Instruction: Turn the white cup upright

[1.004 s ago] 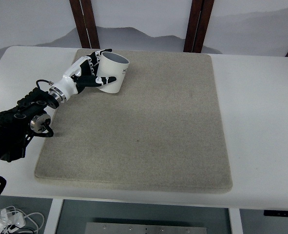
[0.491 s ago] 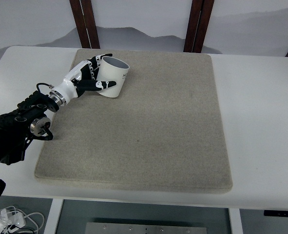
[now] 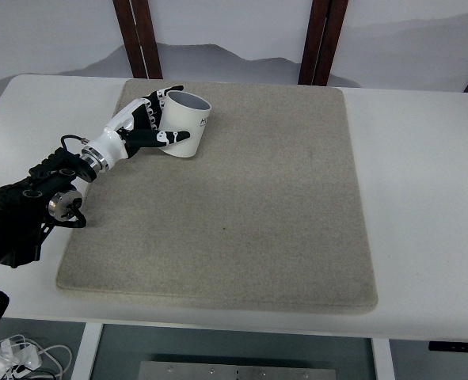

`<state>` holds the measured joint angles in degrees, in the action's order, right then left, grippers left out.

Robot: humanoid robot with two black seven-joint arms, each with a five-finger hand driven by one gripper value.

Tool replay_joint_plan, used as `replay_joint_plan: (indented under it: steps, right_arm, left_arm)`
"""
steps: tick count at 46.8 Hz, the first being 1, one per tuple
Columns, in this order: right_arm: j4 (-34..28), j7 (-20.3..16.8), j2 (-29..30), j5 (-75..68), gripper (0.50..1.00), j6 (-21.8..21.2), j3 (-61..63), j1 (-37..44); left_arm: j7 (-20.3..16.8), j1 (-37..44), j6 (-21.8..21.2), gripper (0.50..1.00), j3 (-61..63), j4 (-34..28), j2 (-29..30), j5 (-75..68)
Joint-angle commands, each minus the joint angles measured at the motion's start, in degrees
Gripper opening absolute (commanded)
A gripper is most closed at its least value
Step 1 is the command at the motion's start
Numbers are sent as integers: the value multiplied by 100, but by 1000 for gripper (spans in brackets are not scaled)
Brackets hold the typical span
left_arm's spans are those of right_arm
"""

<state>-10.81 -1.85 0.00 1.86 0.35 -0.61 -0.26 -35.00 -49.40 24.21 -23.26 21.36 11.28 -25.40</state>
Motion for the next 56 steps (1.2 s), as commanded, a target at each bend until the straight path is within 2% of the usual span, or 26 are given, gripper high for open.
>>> replay_joint_plan:
  steps: [1, 12, 25, 32, 45, 56]
  right_arm:
    - [0, 0, 0, -1, 952, 0, 0, 0]
    - [0, 0, 0, -1, 952, 0, 0, 0]
    - [0, 0, 0, -1, 952, 0, 0, 0]
    - [0, 0, 0, -1, 952, 0, 0, 0]
    - [0, 0, 0, -1, 952, 0, 0, 0]
    - [0, 0, 0, -1, 952, 0, 0, 0]
  left_arm:
    - [0, -8, 110, 1000, -12, 0, 15, 26]
    - [0, -35, 145, 1000, -29, 8, 32, 44]
    - [0, -342, 716, 1000, -170, 8, 445, 96]
    - [0, -518, 883, 1000, -188, 0, 639, 193]
    - [0, -817, 848, 1000, -205, -97, 718, 808]
    - [0, -1142, 822, 1000, -188, -774, 613, 1493]
